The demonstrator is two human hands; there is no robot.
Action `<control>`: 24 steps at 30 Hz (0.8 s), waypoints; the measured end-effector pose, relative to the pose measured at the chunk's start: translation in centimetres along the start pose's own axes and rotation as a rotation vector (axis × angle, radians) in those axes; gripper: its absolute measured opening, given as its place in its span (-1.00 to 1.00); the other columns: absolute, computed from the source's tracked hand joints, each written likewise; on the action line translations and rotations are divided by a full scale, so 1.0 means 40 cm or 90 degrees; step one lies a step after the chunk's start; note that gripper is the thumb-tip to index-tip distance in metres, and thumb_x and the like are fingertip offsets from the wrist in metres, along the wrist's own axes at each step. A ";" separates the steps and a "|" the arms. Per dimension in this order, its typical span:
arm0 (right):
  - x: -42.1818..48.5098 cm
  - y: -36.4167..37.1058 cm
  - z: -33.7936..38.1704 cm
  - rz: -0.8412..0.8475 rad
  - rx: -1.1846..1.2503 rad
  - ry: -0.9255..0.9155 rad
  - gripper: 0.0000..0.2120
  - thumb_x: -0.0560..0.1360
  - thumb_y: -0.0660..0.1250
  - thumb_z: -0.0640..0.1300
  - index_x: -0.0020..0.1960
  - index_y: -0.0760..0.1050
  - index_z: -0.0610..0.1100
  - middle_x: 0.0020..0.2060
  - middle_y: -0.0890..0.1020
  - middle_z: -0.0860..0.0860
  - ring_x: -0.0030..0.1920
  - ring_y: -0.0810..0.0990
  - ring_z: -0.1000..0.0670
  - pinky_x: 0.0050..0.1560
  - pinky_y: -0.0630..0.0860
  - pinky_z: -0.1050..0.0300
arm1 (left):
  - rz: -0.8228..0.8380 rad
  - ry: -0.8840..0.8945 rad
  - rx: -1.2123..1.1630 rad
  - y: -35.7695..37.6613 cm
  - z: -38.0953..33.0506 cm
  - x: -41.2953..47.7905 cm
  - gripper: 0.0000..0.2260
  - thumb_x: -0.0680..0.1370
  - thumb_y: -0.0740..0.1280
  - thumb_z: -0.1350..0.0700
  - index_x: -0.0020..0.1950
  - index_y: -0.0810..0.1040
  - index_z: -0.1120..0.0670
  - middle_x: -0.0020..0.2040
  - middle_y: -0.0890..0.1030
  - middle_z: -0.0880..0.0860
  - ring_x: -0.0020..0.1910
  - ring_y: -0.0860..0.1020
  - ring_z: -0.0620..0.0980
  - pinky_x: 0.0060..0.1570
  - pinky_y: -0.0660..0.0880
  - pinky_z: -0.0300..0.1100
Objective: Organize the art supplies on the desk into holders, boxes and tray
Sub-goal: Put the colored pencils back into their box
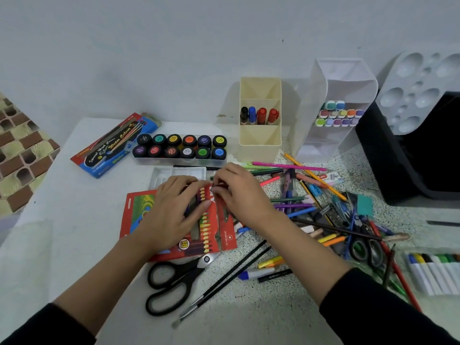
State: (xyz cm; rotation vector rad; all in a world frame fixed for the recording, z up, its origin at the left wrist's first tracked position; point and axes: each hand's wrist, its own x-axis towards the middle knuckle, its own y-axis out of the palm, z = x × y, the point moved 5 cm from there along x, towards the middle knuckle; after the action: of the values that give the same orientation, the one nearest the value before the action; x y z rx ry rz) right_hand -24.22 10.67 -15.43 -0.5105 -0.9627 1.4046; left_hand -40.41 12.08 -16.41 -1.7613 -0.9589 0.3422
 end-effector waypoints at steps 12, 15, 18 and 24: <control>-0.006 -0.029 -0.013 -0.022 -0.020 0.031 -0.88 0.52 0.45 -0.12 -0.03 0.71 -0.15 -0.16 0.65 -0.06 -0.09 0.58 -0.13 -0.02 0.51 -0.12 | -0.024 -0.007 -0.032 0.005 0.012 -0.008 -0.64 0.64 0.19 -0.16 0.37 0.44 -0.02 0.21 0.45 -0.08 0.22 0.41 -0.07 0.26 0.31 -0.12; 0.007 -0.019 0.001 -0.012 -0.003 0.035 -0.87 0.52 0.46 -0.11 -0.03 0.70 -0.17 -0.15 0.66 -0.07 -0.10 0.60 -0.11 -0.04 0.54 -0.08 | -0.022 -0.011 -0.024 0.011 0.016 -0.004 -0.65 0.65 0.18 -0.15 0.37 0.44 -0.03 0.21 0.45 -0.08 0.22 0.41 -0.07 0.25 0.25 -0.18; -0.004 -0.030 -0.032 -0.017 0.025 0.059 -0.88 0.51 0.47 -0.14 0.00 0.70 -0.18 -0.13 0.66 -0.06 -0.09 0.60 -0.06 -0.02 0.55 -0.06 | -0.032 -0.014 -0.031 0.013 0.018 -0.007 -0.66 0.65 0.19 -0.13 0.36 0.45 -0.02 0.21 0.46 -0.08 0.21 0.42 -0.07 0.25 0.29 -0.15; -0.002 -0.026 -0.044 -0.008 0.033 0.081 -0.92 0.52 0.45 -0.15 -0.03 0.72 -0.11 -0.13 0.64 0.00 -0.03 0.50 -0.03 0.05 0.48 -0.11 | -0.035 -0.020 -0.044 0.011 0.024 -0.001 -0.65 0.64 0.21 -0.13 0.36 0.47 0.00 0.20 0.48 -0.07 0.21 0.43 -0.06 0.25 0.37 -0.06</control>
State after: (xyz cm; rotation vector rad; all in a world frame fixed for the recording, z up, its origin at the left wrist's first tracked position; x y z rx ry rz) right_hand -22.18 10.84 -15.60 -0.5476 -0.8242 1.3654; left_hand -40.82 12.63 -17.20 -1.7934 -1.0508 0.3061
